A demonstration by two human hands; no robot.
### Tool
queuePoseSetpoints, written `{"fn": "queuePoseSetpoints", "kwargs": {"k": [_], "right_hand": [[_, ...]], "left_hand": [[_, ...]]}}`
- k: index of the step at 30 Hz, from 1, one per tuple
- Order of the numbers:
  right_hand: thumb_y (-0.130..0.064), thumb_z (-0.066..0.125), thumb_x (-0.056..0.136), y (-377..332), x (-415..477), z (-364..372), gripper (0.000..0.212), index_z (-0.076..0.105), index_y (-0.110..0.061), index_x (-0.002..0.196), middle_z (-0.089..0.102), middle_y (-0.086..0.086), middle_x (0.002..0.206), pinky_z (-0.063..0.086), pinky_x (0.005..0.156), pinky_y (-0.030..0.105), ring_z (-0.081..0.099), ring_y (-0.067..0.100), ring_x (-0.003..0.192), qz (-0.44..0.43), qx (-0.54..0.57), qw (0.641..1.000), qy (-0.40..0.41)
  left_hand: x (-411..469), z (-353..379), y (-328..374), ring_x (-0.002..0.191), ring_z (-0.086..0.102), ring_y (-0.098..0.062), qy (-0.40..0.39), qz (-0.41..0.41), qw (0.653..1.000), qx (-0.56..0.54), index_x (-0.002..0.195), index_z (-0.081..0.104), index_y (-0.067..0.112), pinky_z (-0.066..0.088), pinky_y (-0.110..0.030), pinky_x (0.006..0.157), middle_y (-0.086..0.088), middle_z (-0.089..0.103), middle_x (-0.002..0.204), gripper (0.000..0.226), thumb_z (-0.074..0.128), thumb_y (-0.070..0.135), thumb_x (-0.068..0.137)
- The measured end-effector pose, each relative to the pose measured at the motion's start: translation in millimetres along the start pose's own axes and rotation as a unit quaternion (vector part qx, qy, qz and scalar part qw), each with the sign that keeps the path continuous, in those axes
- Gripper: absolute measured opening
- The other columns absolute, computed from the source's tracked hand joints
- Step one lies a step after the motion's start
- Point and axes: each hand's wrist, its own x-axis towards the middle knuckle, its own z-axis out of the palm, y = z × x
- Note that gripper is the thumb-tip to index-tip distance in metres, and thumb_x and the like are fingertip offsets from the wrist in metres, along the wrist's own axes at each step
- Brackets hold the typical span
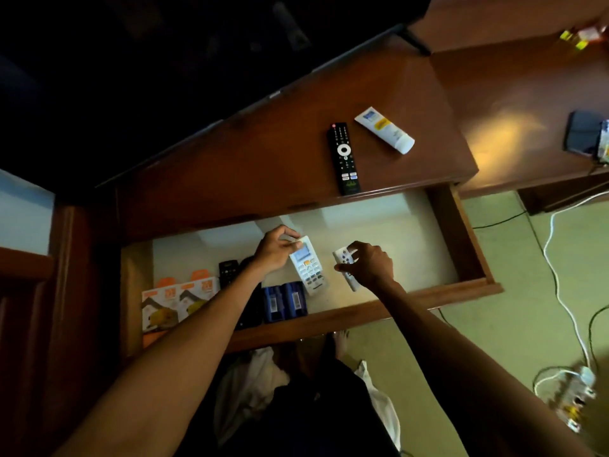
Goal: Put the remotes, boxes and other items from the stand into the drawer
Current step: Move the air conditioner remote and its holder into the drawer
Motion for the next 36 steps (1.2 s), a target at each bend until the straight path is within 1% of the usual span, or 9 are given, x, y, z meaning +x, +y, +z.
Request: {"fn": "queuePoseSetpoints", "kwargs": {"k": [2, 5, 7, 14, 17, 21, 26, 33, 36], "right_hand": [[-0.061, 0.077, 0.065, 5.7, 5.9, 12.7, 0.058, 0.064, -0.029, 0.112, 0.076, 0.001, 0.104, 0.051, 0.071, 0.03, 0.07, 0.023, 0.09, 0.016, 0.003, 1.0, -0.01], [-0.057, 0.078, 0.067, 10.0, 13.6, 29.1, 0.054, 0.064, -0.027, 0.109, 0.075, 0.002, 0.105, 0.055, 0.075, 0.034, 0.069, 0.024, 0.089, 0.02, 0.009, 0.999, -0.025], [-0.054, 0.078, 0.068, 11.5, 16.3, 37.4, 0.053, 0.064, -0.026, 0.11, 0.074, 0.003, 0.106, 0.055, 0.076, 0.035, 0.068, 0.025, 0.09, 0.012, 0.007, 0.999, -0.036], [-0.038, 0.085, 0.067, 18.9, 20.1, 39.3, 0.051, 0.063, -0.018, 0.108, 0.074, 0.01, 0.106, 0.057, 0.079, 0.038, 0.07, 0.027, 0.092, 0.017, 0.024, 0.994, -0.11], [-0.024, 0.086, 0.07, 19.0, 21.3, 36.4, 0.047, 0.062, -0.014, 0.108, 0.074, 0.013, 0.1, 0.061, 0.074, 0.045, 0.073, 0.029, 0.08, 0.015, 0.058, 0.986, -0.158], [-0.013, 0.083, 0.074, 18.4, 21.7, 34.8, 0.044, 0.06, -0.012, 0.112, 0.07, 0.009, 0.091, 0.062, 0.068, 0.04, 0.071, 0.026, 0.069, 0.002, 0.063, 0.982, -0.18], [-0.012, 0.082, 0.075, 23.5, 20.7, 38.7, 0.043, 0.06, -0.011, 0.112, 0.073, 0.01, 0.088, 0.062, 0.07, 0.044, 0.074, 0.027, 0.071, 0.011, 0.075, 0.981, -0.181], [-0.012, 0.081, 0.076, 15.1, 15.5, 19.8, 0.049, 0.055, -0.011, 0.117, 0.071, 0.017, 0.098, 0.06, 0.054, 0.036, 0.071, 0.027, 0.073, 0.031, 0.097, 0.971, -0.218], [-0.022, 0.081, 0.077, 10.0, 14.1, -7.9, 0.048, 0.057, -0.009, 0.117, 0.074, 0.016, 0.097, 0.061, 0.061, 0.04, 0.072, 0.029, 0.074, -0.023, 0.065, 0.979, -0.191]], "left_hand": [[10.0, 6.8, -8.1, 0.086, 0.066, -0.026, -0.005, -0.014, 1.0, 0.011, 0.089, 0.06, 0.02, 0.052, -0.035, 0.076, -0.016, 0.072, 0.095, 0.014, 0.07, 0.012, 0.086], [23.6, 13.7, -16.0, 0.089, 0.061, -0.02, -0.019, -0.014, 1.0, 0.018, 0.1, 0.064, 0.004, 0.049, -0.026, 0.072, -0.013, 0.067, 0.098, 0.016, 0.069, 0.003, 0.085], [28.5, 16.5, -20.2, 0.09, 0.061, -0.018, -0.016, -0.012, 0.999, 0.036, 0.103, 0.068, -0.002, 0.049, -0.025, 0.077, -0.014, 0.068, 0.101, 0.021, 0.071, 0.001, 0.082], [26.7, 21.4, -31.6, 0.094, 0.064, -0.016, -0.015, -0.008, 0.988, 0.156, 0.103, 0.075, 0.009, 0.05, -0.026, 0.085, -0.006, 0.072, 0.108, 0.022, 0.075, 0.009, 0.08], [23.9, 22.0, -29.1, 0.098, 0.063, -0.017, -0.018, 0.002, 0.983, 0.183, 0.106, 0.074, 0.009, 0.05, -0.027, 0.087, -0.007, 0.071, 0.112, 0.023, 0.072, 0.007, 0.083], [22.6, 25.7, -25.3, 0.11, 0.062, -0.017, -0.033, 0.019, 0.976, 0.215, 0.112, 0.071, 0.01, 0.046, -0.023, 0.092, -0.005, 0.069, 0.121, 0.028, 0.066, 0.001, 0.086], [21.4, 31.9, -27.6, 0.119, 0.059, -0.02, -0.037, 0.028, 0.971, 0.235, 0.118, 0.068, 0.012, 0.046, -0.034, 0.104, -0.006, 0.066, 0.127, 0.035, 0.065, 0.0, 0.085], [14.3, 29.6, -16.1, 0.122, 0.057, -0.019, -0.033, 0.039, 0.96, 0.277, 0.124, 0.064, 0.019, 0.045, -0.037, 0.104, -0.002, 0.063, 0.131, 0.035, 0.064, 0.018, 0.089], [6.8, 24.0, 4.5, 0.113, 0.061, -0.017, -0.028, 0.078, 0.953, 0.291, 0.115, 0.067, 0.024, 0.049, -0.038, 0.099, 0.002, 0.067, 0.122, 0.026, 0.06, 0.019, 0.09]]}}
